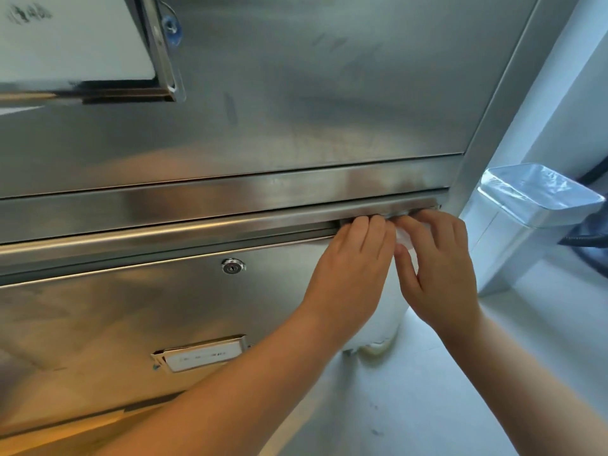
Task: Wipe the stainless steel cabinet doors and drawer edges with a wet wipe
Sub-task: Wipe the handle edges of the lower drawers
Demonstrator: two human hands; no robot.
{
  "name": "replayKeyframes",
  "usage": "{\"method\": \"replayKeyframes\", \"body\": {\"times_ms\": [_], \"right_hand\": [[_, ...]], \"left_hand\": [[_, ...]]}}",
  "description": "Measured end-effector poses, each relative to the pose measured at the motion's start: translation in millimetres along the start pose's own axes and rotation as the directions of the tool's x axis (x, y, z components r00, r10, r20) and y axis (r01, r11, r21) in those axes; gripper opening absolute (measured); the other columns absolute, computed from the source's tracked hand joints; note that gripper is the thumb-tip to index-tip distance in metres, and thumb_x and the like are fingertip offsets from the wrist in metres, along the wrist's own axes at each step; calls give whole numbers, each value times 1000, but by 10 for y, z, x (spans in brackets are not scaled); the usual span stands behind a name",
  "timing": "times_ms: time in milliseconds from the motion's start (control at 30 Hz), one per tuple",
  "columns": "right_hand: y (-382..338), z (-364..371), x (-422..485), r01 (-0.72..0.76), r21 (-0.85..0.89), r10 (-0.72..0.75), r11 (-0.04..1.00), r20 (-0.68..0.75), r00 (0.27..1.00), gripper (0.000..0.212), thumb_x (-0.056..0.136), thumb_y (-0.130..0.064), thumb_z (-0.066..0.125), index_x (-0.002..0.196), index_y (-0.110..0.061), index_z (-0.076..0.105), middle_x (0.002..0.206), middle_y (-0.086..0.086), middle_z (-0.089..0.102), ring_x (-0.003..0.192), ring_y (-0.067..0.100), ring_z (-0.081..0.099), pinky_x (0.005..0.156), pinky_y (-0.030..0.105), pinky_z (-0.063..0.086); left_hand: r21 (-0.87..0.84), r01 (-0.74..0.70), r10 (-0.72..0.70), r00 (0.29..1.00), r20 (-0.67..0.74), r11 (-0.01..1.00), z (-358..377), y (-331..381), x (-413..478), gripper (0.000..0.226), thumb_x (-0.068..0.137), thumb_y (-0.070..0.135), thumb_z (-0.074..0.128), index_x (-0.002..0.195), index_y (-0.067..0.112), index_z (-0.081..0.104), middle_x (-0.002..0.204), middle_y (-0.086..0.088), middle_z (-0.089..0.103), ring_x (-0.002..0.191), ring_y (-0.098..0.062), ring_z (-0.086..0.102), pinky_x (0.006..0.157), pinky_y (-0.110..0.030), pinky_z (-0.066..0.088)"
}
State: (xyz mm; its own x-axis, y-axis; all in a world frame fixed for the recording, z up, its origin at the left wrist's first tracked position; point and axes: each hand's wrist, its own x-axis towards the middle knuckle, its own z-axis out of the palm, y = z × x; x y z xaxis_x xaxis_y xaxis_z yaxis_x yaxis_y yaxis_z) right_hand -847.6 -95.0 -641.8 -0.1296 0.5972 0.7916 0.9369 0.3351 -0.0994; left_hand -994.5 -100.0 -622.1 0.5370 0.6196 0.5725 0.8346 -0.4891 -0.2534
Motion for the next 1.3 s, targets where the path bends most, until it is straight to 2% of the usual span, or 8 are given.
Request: {"method": "replayKeyframes", "body": {"times_ms": [333,467,633,833,933,1033,1133,1300], "right_hand": [[-931,128,42,106,130,-115,986,64,991,39,94,-24,37,118,-3,60,113,15,55,104,30,45,93,32,33],[-1779,262,78,172,175,-190,969,96,977,40,93,-23,37,123,-4,56,118,13,52,108,29,43,95,36,34],[-2929,445,130,224,218,-269,950,203,941,45,89,-23,40,130,-6,52,125,14,51,112,30,43,100,37,31],[-4069,642,187,264,212,-316,941,268,910,50,86,-23,41,131,-6,51,128,14,51,115,27,39,103,37,28],[-4480,714,220,263,173,-305,949,292,907,49,86,-24,37,129,-5,53,127,14,54,115,28,39,104,40,32],[-4885,776,273,259,154,-297,953,332,895,51,84,-27,35,126,-6,55,126,14,56,113,29,41,102,43,38],[-5314,854,314,322,158,-358,933,370,857,55,82,-26,37,129,-4,54,127,14,55,111,32,48,101,40,30],[-6101,956,423,320,254,-398,913,373,838,54,81,-29,39,126,-6,57,116,9,60,98,27,53,88,34,35]], "left_hand": [[30,35,-37,997,62,999,-398,-748,-622,46,86,10,27,113,8,64,101,-4,64,92,-20,60,85,-30,48],[124,76,-82,996,47,989,-635,-1384,-1222,35,81,16,62,114,6,63,107,-8,65,98,-23,60,91,-33,46],[249,150,-180,978,102,957,-859,-2165,-2038,42,88,9,32,123,0,55,115,-14,60,107,-30,55,101,-41,38],[285,246,-292,947,135,927,-1073,-2959,-2840,57,75,15,75,126,-1,55,123,-19,59,115,-33,56,102,-44,39],[238,264,-288,955,73,935,-1157,-3231,-3039,38,86,17,57,121,2,60,119,-16,61,111,-31,58,101,-40,41],[191,303,-322,944,77,934,-1278,-3514,-3244,45,87,25,37,122,2,54,117,-14,61,110,-30,57,102,-39,40],[166,331,-348,934,86,929,-1388,-3849,-3536,39,90,23,32,122,2,40,116,-15,60,111,-31,56,102,-42,42],[140,409,-413,911,-4,902,-1611,-4381,-3986,30,87,19,36,111,5,46,103,-12,60,102,-28,55,98,-40,44]]}}
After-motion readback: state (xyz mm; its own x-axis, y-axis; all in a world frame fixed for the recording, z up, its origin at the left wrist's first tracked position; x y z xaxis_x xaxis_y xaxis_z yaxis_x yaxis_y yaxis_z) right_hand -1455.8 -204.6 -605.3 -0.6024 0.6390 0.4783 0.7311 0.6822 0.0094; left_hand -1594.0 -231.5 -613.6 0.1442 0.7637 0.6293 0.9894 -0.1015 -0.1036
